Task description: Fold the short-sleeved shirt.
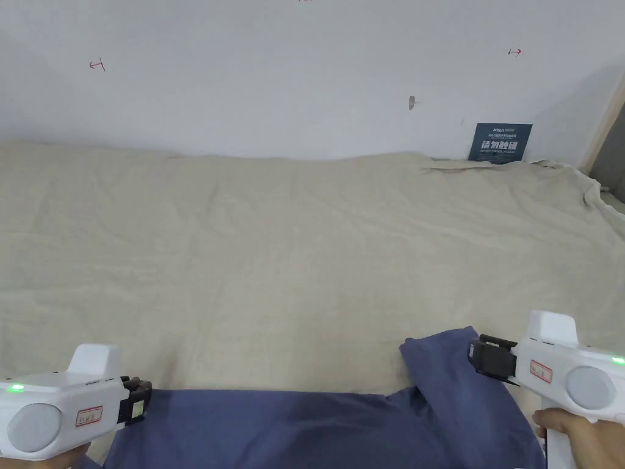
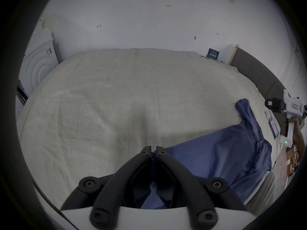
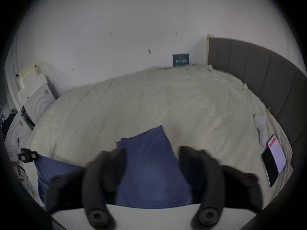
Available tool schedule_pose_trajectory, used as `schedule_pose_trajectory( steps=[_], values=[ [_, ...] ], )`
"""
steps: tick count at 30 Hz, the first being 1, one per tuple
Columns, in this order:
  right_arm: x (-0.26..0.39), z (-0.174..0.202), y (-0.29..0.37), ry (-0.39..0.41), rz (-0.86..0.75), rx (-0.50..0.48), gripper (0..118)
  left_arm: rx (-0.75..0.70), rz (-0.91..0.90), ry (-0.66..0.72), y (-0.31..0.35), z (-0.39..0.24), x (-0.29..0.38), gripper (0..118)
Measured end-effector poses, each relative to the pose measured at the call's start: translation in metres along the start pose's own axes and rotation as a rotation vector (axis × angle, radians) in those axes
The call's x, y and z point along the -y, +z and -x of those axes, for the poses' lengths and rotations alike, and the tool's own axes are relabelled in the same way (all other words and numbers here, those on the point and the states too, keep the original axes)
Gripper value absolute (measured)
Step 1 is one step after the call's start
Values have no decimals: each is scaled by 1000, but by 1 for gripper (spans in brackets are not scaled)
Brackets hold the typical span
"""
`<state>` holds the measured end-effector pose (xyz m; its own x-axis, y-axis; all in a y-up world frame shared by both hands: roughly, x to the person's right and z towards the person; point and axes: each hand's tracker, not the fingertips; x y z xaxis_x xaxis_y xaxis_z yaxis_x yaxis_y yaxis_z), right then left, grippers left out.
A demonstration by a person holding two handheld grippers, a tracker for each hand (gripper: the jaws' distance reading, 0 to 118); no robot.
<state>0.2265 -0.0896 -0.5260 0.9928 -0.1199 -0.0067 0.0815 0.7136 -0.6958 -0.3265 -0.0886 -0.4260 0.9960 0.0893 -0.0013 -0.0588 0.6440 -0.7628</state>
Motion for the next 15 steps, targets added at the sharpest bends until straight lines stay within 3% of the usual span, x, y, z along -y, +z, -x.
schedule_pose_trajectory(
  steps=[9, 11, 14, 15],
  values=[
    [17, -7, -63, 76, 178, 98, 80, 4, 3, 3, -2, 1, 2, 0],
    [21, -9, -67, 71, 196, 102, 64, 5, 6, 7, -2, 2, 2, 0],
    [30, -11, -72, 74, 221, 112, 15, 4, 8, 10, -3, 3, 3, 0],
    [32, -11, -73, 77, 225, 114, 15, 3, 9, 12, -3, 3, 3, 0]
  ],
)
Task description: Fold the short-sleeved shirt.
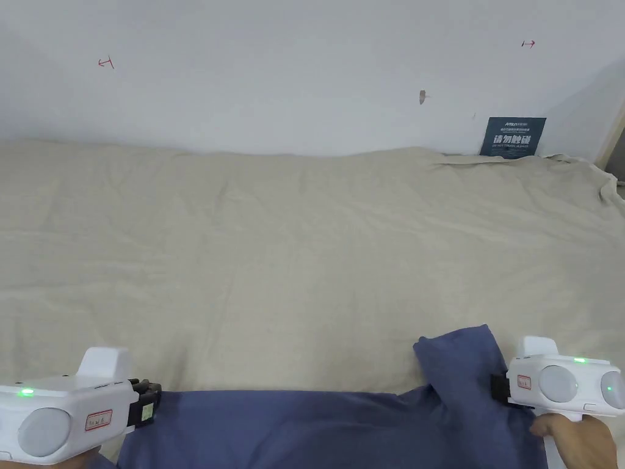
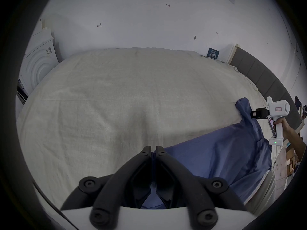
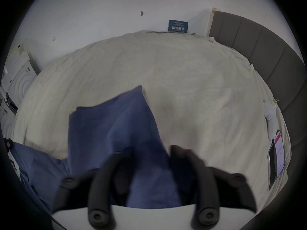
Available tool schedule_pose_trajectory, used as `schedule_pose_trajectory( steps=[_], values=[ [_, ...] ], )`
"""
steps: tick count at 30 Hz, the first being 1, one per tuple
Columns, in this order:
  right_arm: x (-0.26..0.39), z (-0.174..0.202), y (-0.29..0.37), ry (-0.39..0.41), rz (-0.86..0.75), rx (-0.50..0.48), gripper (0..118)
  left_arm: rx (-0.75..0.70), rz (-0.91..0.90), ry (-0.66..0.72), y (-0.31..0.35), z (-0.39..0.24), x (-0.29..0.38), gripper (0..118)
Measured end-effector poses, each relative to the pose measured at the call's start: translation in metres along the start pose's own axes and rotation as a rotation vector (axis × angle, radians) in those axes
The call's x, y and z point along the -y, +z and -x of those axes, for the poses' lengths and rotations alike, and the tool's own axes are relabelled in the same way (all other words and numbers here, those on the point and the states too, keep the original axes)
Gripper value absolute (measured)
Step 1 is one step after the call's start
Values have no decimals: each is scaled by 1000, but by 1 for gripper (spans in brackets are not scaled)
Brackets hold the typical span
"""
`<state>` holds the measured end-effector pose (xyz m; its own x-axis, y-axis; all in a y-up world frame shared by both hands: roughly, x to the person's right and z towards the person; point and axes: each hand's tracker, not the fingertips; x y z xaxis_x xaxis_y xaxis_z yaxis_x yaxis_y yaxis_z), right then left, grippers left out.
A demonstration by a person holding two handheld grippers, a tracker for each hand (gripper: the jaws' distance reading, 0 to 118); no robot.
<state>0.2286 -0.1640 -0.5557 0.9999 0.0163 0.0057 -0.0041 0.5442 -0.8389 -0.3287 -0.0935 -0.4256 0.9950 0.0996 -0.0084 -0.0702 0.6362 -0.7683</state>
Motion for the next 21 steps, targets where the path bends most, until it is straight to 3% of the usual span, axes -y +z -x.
schedule_pose_trajectory(
  steps=[5, 8, 16, 21],
  values=[
    [7, -1, 9, 20, -11, -22, 1, 0, 0, 20, -2, 3, 3, 0],
    [6, -7, 30, -20, -81, -55, 1, 3, -10, 54, -4, 8, 5, 0],
    [13, -24, 127, -8, -230, -182, 1, 14, -24, 172, 5, 26, 10, 0],
    [41, -40, 184, -29, -297, -249, 1, 3, -28, 174, 28, 33, 21, 0]
  ],
)
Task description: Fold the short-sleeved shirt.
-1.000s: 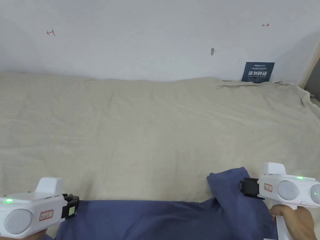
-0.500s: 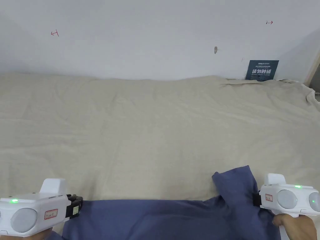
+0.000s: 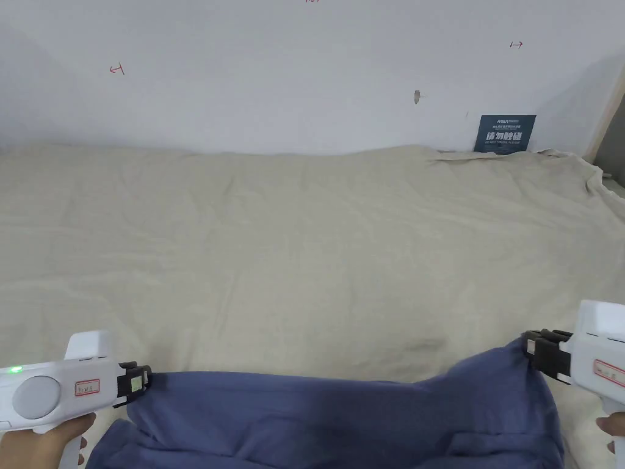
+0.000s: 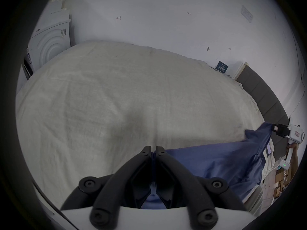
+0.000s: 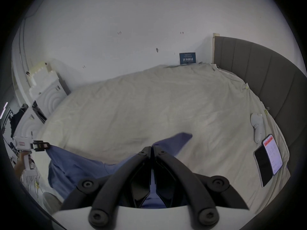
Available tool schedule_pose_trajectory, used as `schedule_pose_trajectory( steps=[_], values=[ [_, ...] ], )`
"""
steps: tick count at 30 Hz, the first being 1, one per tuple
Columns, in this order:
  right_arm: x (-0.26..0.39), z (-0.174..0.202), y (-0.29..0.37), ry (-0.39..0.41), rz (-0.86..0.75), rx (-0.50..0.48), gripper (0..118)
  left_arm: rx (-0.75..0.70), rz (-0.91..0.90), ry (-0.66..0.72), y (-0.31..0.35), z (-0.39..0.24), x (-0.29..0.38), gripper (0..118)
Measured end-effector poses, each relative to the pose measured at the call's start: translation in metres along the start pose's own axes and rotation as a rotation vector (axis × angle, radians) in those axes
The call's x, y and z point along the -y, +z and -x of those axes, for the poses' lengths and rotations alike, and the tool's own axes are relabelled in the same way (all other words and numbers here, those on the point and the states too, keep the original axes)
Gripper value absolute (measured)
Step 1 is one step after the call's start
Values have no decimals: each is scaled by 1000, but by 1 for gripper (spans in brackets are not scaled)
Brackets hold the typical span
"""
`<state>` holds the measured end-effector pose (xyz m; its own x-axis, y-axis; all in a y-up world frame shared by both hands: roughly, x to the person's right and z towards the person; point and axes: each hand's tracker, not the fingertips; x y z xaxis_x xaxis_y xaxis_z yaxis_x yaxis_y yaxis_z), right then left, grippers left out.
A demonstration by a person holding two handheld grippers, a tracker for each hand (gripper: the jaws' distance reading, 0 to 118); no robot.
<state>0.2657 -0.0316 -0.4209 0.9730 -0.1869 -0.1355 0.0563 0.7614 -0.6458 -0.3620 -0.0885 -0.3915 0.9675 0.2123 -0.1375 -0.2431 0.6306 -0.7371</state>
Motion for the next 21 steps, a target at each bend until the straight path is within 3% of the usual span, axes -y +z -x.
schedule_pose_trajectory(
  steps=[10, 21],
  values=[
    [60, 3, 92, -58, -23, -50, 1, 0, 21, -67, 53, 13, 39, 0],
    [154, -19, 114, -181, 87, 4, 1, -25, 91, -90, 81, 21, 128, 0]
  ],
)
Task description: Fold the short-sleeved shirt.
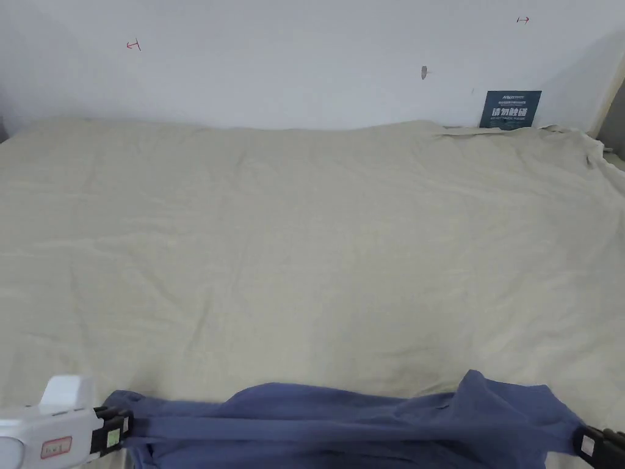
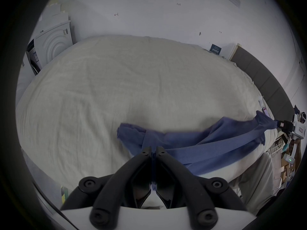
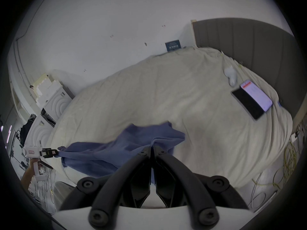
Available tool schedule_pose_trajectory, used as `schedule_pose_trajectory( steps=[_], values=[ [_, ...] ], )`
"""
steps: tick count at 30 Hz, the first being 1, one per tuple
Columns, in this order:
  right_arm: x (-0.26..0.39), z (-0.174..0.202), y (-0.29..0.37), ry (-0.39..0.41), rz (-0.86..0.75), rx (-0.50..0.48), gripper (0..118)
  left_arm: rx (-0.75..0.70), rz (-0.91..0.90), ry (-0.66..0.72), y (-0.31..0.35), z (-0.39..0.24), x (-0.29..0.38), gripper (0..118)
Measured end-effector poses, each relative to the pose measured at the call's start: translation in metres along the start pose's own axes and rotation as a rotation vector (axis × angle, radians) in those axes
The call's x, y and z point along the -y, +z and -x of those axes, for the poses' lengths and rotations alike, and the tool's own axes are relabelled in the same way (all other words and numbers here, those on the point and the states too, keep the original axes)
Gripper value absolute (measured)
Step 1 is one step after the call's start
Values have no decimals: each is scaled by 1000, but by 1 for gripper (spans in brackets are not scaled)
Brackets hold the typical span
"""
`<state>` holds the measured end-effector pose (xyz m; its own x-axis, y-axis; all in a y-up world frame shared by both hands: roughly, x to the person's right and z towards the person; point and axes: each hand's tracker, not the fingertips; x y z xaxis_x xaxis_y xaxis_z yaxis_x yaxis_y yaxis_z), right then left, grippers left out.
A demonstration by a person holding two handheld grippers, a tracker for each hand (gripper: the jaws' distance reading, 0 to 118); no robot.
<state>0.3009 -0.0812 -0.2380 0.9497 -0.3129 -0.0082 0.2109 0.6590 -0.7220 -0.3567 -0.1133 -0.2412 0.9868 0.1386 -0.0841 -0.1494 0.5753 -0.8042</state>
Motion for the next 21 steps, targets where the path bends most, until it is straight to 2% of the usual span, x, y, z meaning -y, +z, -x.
schedule_pose_trajectory(
  steps=[9, 16, 19, 20, 21],
  values=[
    [54, -21, -55, -31, 137, 124, 1, -86, 51, -69, -26, -12, 44, 0],
    [58, -19, -67, -41, 146, 161, 1, -132, 41, -106, -29, -21, 50, 1],
    [52, -11, -58, -15, 131, 164, 2, -128, 48, -98, -23, -23, 45, 4],
    [49, -9, -54, -12, 126, 161, 2, -133, 50, -96, -21, -24, 44, 8],
    [44, -6, -49, -9, 111, 151, 6, -148, 56, -94, -19, -25, 41, 17]
  ],
)
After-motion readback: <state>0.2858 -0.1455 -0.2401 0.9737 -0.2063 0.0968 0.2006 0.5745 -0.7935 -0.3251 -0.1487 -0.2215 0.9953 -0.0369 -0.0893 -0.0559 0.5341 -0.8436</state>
